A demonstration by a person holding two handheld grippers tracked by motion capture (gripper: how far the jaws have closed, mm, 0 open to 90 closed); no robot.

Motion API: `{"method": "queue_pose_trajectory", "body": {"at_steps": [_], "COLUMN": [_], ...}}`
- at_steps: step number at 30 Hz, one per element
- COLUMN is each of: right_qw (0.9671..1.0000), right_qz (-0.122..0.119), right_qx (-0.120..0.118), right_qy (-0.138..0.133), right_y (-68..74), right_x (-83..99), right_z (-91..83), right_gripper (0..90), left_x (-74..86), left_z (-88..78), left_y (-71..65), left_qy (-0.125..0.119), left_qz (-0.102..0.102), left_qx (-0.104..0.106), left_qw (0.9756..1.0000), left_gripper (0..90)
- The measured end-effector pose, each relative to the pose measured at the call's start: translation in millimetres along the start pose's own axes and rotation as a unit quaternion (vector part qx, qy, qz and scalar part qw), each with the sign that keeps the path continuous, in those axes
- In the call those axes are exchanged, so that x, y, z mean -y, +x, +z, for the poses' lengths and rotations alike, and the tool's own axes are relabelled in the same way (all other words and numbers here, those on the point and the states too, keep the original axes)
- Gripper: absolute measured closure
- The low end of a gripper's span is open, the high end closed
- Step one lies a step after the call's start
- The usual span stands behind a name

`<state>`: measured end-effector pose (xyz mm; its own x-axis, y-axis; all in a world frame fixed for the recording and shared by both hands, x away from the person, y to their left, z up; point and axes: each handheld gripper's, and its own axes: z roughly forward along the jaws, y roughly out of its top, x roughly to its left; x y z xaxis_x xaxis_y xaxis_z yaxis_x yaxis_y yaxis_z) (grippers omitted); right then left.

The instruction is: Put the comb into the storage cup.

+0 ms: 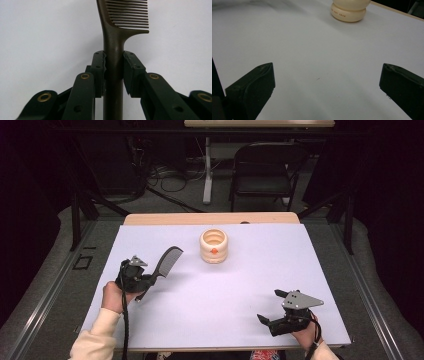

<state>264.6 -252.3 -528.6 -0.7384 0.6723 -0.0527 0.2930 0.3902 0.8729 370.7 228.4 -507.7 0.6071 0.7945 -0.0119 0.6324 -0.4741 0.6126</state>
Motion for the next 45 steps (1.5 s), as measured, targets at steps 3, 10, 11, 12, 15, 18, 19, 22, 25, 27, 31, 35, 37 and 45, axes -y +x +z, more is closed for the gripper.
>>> {"method": "queue_pose_trajectory", "body": {"at_steps": [3, 10, 11, 12, 15, 18, 19, 22, 25, 27, 31, 35, 37, 45], "right_qw": [1.0000, 1.0000, 1.0000, 1.0000, 1.0000, 1.0000, 1.0000, 1.0000, 1.0000, 1.0000, 1.0000, 1.0000, 1.0000, 1.0000], "right_qz": [0.000, 0.000, 0.000, -0.001, -0.001, -0.001, -0.001, -0.001, 0.000, 0.000, 0.000, 0.000, 0.000, 0.001], "right_qx": [0.000, 0.000, 0.001, 0.001, 0.001, 0.001, 0.001, 0.001, 0.001, 0.001, 0.001, 0.001, 0.001, 0.001], "right_qy": [0.000, 0.000, 0.000, 0.000, 0.000, -0.001, 0.000, 0.000, 0.000, 0.000, 0.000, 0.001, 0.001, 0.001], "right_y": [0.0, 0.0, 0.1, 0.0, 0.0, 0.0, 0.1, 0.1, 0.1, 0.2, 0.1, 0.1, 0.1, -0.1], "right_x": [0.0, 0.0, -0.1, -0.1, 0.0, 0.0, -0.1, 0.0, 0.0, -0.1, 0.0, 0.0, 0.0, 0.1], "right_z": [-0.1, -0.2, -0.2, -0.3, -0.4, -0.5, -0.5, -0.4, -0.3, -0.3, -0.2, -0.2, -0.1, -0.1], "right_gripper": [0.0, 0.0, 0.0, 0.0, 0.0, 0.0, 0.0, 0.0, 0.0, 0.0, 0.0, 0.0, 0.0, 0.0], "left_x": [-0.3, 0.9, 0.9, 0.9, 0.9, 1.3, 1.5, 2.4, 3.1, 3.2, 3.4, 3.2, 2.8, 1.5], "left_z": [-1.1, -2.4, -2.1, -2.1, -2.0, -2.1, -2.1, -1.4, -0.8, -0.7, 0.8, 2.8, 3.2, 3.4], "left_y": [-0.9, -1.6, -2.4, -2.8, -4.5, -5.3, -5.4, -5.6, -7.4, -8.0, -9.7, -11.8, -12.7, -15.2], "left_qy": [-0.013, -0.033, -0.033, -0.038, -0.045, -0.053, -0.056, -0.066, -0.075, -0.081, -0.087, -0.091, -0.096, -0.120], "left_qz": [0.004, 0.001, 0.001, 0.005, 0.004, 0.003, 0.002, -0.004, -0.009, -0.010, -0.011, -0.014, -0.012, -0.019], "left_qx": [-0.001, 0.008, 0.010, 0.010, 0.014, 0.016, 0.016, 0.020, 0.019, 0.022, 0.022, 0.023, 0.022, 0.024], "left_qw": [0.9999, 0.9994, 0.9994, 0.9992, 0.9989, 0.9985, 0.9983, 0.9976, 0.9970, 0.9965, 0.9959, 0.9955, 0.9951, 0.9923], "left_gripper": [72.5, 72.5, 72.5, 72.5, 72.5, 72.5, 72.5, 72.5, 72.5, 72.5, 72.5, 72.5, 72.5, 72.5]}}
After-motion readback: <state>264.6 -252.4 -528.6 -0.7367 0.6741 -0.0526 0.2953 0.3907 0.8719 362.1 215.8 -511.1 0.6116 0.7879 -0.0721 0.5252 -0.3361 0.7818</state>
